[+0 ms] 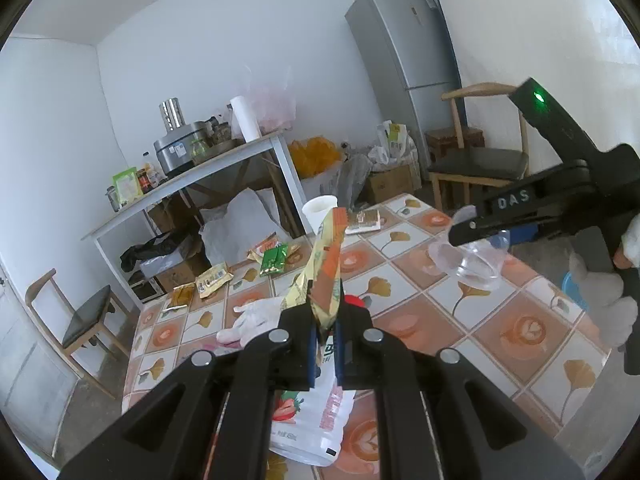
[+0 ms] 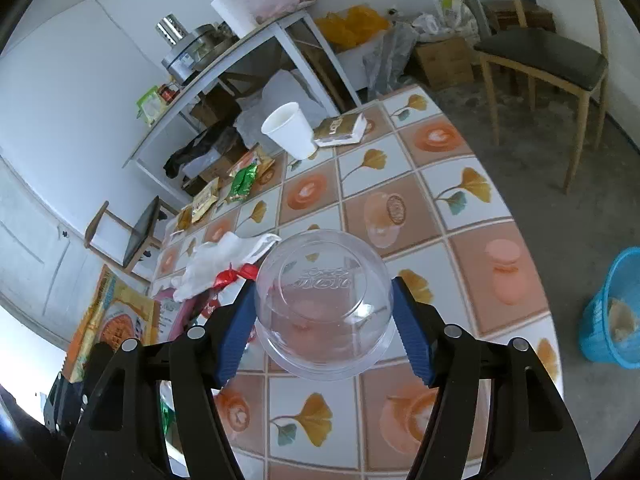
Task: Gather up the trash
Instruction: 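Grasp the snack wrapper with the left tool while the right tool grasps the clear cup, then carry the wrapper and cup over the blue wastebasket and open both tools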
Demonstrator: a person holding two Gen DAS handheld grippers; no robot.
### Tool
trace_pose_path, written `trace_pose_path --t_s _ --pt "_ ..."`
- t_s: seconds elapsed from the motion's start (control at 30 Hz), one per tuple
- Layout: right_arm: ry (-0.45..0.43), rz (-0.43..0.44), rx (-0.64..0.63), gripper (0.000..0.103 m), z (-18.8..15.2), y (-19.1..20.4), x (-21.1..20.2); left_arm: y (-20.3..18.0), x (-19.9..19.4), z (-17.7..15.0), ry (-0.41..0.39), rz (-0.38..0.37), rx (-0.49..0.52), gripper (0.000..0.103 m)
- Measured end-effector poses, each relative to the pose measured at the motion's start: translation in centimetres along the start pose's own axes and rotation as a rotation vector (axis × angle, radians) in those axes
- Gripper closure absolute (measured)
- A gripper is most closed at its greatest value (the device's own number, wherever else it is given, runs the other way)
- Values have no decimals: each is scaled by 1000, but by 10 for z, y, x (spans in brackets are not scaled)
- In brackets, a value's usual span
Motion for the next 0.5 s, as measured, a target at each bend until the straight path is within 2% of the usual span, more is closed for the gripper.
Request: trace_pose_path --t_s 0.3,0.43,0.5 --pt "-39 43 62 41 5 -22 -37 2 -18 20 -54 -15 -25 97" --pt "-70 58 104 41 8 -40 -60 -7 -22 36 -74 -110 -81 97" --pt "-88 61 123 41 11 -51 -74 -20 -21 46 -71 -222 -133 97"
Point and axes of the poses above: each gripper's, at about its wrist camera, not at the fingertips, and x roughly the way its jaws point, y to its left, z to its top, the point moved 10 cm from there along x, roughly the way its jaws point, and after that the axes turned 11 degrees about x, right-handed, at the moved point
